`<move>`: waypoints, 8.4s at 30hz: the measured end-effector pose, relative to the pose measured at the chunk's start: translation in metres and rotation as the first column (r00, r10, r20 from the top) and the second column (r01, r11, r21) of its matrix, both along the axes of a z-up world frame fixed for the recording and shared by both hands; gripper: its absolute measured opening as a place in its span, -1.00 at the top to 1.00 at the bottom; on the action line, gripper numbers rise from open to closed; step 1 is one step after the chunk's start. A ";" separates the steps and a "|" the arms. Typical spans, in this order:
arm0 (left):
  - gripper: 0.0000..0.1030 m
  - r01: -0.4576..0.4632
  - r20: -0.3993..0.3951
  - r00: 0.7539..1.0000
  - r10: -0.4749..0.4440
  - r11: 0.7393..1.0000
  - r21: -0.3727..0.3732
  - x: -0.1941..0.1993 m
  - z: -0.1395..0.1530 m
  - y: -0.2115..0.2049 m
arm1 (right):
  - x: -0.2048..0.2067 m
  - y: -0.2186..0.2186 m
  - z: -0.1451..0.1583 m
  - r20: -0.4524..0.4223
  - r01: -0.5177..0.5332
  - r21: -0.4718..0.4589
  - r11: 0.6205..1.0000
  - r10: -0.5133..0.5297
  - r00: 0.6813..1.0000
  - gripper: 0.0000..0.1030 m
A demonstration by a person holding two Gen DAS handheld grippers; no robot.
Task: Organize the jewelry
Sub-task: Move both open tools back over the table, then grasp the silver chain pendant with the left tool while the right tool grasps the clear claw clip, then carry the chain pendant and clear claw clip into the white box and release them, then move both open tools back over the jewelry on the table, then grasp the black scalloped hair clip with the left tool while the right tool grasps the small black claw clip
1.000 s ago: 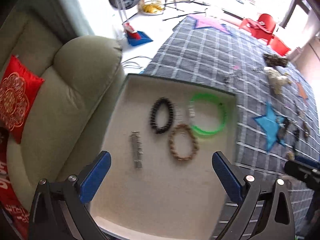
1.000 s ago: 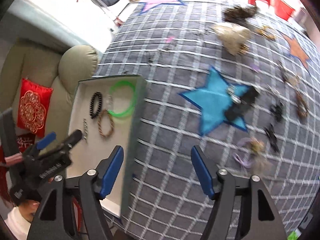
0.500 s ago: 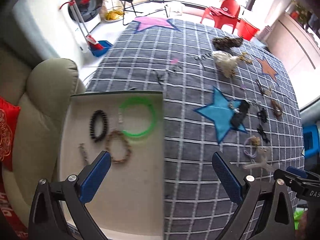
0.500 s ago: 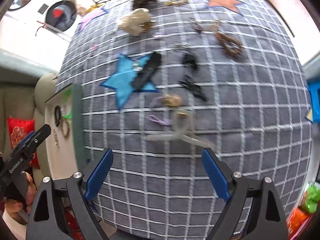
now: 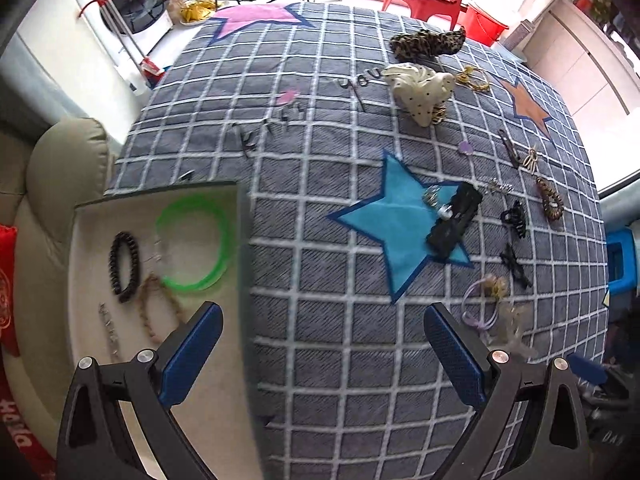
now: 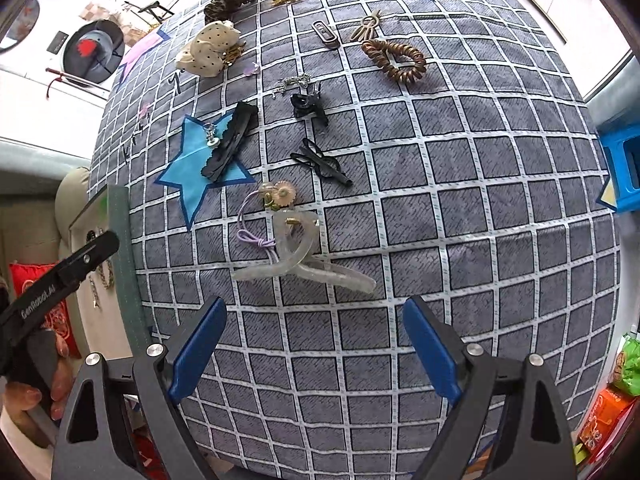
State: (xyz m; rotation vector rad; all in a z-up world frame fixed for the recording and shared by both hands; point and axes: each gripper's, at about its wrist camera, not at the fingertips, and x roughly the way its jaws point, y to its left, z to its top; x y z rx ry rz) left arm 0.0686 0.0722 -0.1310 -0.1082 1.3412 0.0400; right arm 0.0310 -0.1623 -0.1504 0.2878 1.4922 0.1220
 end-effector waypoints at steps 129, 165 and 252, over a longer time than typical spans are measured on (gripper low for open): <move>0.74 -0.450 -0.041 0.893 0.448 0.891 -0.061 -0.146 -0.054 0.207 | 0.025 0.363 -0.005 0.016 -0.627 0.050 0.778 0.627 0.779 0.37; 0.07 -0.372 -0.041 0.925 0.377 0.923 0.096 -0.141 -0.046 0.180 | 0.028 0.338 0.002 0.033 -0.605 0.076 0.792 0.605 0.796 -0.11; -1.00 0.247 -0.027 0.969 -0.246 0.968 0.044 0.064 -0.051 -0.077 | 0.123 -0.011 -0.032 0.008 -0.014 0.016 1.000 0.014 1.000 -0.54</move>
